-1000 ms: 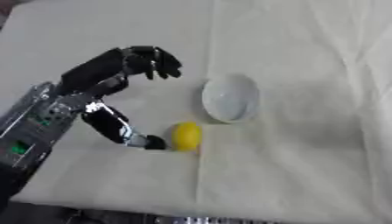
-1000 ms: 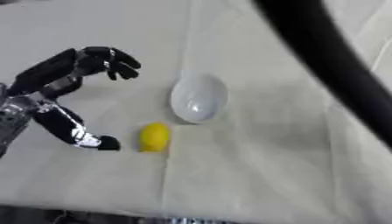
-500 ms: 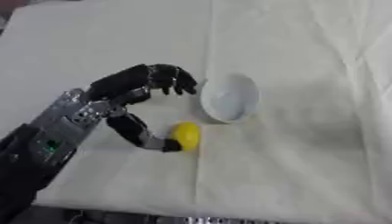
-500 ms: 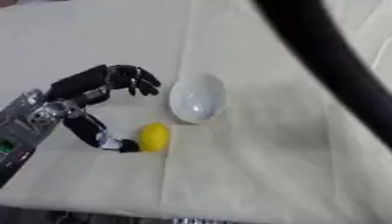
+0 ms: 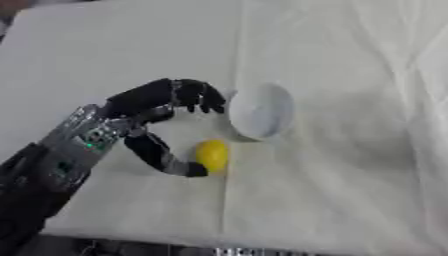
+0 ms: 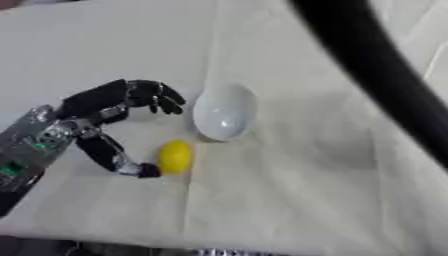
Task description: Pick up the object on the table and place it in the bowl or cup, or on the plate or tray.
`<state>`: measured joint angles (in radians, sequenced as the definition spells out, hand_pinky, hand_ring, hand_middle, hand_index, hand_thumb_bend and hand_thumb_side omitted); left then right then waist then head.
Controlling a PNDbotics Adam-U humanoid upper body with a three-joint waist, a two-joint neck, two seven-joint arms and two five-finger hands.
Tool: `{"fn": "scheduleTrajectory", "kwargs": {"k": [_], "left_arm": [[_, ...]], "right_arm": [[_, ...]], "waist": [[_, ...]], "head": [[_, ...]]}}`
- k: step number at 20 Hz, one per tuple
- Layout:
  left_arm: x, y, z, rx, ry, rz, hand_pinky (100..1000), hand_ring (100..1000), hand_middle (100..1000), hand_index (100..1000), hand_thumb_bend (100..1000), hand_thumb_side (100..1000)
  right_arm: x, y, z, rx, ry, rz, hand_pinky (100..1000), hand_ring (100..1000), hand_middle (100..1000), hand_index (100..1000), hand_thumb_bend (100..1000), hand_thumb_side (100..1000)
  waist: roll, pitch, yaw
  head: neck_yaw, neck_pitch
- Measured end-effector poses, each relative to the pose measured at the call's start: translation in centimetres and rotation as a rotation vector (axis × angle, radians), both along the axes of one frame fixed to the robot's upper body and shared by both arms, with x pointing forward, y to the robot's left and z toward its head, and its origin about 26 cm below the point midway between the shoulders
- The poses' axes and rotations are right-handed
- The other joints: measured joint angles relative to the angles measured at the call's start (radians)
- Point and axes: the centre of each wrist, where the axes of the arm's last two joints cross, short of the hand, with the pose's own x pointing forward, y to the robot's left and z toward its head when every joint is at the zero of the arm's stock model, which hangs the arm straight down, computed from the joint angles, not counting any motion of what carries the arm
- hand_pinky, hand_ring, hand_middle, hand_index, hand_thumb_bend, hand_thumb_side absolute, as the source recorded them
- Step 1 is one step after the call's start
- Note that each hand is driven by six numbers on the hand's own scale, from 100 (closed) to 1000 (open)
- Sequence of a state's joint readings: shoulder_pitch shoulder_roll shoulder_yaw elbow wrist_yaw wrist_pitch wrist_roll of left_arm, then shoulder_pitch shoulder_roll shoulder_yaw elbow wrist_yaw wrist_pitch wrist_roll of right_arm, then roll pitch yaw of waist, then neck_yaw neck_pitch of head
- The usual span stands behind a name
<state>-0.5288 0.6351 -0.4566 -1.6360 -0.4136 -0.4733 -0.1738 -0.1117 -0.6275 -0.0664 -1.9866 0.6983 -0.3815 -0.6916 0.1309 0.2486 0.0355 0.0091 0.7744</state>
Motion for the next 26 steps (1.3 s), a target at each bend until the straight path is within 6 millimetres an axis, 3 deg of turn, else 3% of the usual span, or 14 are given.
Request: {"fn": "scheduleTrajectory", "kwargs": {"k": [5, 26], "left_arm": [[-0.3, 0.3, 0.2, 0.039, -0.001, -0.017, 509, 647, 762, 805, 501, 646], [-0.8, -2.3, -0.5, -0.016, 0.035, -0.083, 485, 635, 757, 799, 480, 630]], "right_arm": [[0.0, 0.0, 0.1, -0.012, 0.002, 0.005, 238, 556, 707, 711, 100, 928], [0.0, 0.0, 0.3, -0.017, 0.000, 0.006, 237, 556, 707, 711, 100, 929]], "waist": [[0.008, 0.000, 0.006], [0.010, 0.016, 0.007]], "head": [[-0.001, 0.000], [-0.010, 0.000]]}}
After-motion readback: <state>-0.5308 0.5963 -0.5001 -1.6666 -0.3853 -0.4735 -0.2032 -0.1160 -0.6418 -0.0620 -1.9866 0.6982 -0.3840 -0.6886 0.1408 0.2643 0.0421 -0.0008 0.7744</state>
